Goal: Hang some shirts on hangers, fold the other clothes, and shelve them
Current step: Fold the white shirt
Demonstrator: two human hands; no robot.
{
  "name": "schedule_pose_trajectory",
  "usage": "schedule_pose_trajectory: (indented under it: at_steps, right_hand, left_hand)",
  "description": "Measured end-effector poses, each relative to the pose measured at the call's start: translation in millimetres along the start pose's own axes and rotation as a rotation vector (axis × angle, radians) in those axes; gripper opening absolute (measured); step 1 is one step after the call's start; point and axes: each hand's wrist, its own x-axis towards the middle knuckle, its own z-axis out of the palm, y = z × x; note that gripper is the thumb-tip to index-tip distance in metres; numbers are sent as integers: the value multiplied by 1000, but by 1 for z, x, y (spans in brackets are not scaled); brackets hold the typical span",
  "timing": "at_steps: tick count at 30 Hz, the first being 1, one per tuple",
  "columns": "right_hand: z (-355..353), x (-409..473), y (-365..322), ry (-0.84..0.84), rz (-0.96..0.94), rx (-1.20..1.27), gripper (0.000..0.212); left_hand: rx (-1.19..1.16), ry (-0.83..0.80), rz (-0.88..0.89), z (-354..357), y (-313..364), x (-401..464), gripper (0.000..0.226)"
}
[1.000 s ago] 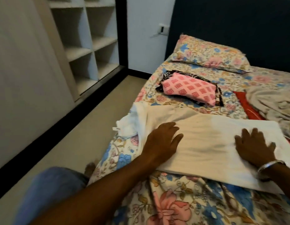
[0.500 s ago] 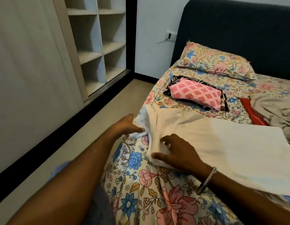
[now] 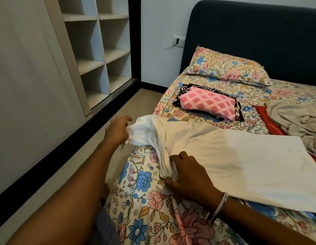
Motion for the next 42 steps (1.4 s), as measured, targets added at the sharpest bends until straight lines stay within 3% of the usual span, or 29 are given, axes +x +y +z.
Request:
schedule_pose_trajectory:
  at_steps: [2,5,7,9,11,15,20,22,28,29,32,34,36,38,40,42]
  right_hand:
    - [0,2,0,7,-14,-15,68]
    - [1,3,-1,8,-32,-49,66]
    - [1,3,0,7,-46,-65,64]
    - [1,3,2,1,-60,-68,64]
    - [-1,3,4,-9,-73,-61,67]
    - [-3,4,3,14,-97,-65,60]
    - [-4,6,3,80,-126,-86,33]
    - [-6,6,4,112,-139,-75,22]
    - [-20,4,5,81,-166,-33,21]
    - [-23,2,3,67,-182,-67,21]
    - [-29,-2,-4,47,-236,-218,19]
    - [-31,-3,-10,56,-282,-292,14]
    - [-31,-3,-12,47,-315,-362,9]
    - [-30,-1,-12,56,-350,-379,18]
    - [-29,-2,-13,50,-371,-361,18]
    - [-23,-3,-12,52,-351,-320,10]
  left_hand:
    - [114,-109,74,6,7,-5,83]
    - [-153,-113,406,4,44,-9,88]
    - [-27,-192,654,6,66,-8,88]
    - [198,-209,830,13,75,-4,62]
    - [263,-107,878,10,69,-1,29]
    - [103,208,721,-15,39,10,30]
    - [195,221,491,-14,26,3,27]
    - [228,110,375,-17,25,-1,23]
    - [305,-378,-205,-16,4,-17,20]
    - [199,-451,-324,-15,4,-20,13]
    - [-268,-599,-595,-9,13,-31,75]
    - [-393,-570,-630,-5,18,-35,95]
    - [-455,-546,-602,1,22,-35,88]
    - [-588,-488,-597,9,25,-31,71]
    - [-849,-361,-633,18,28,-25,44]
    - [-1178,-242,-656,20,35,-21,41]
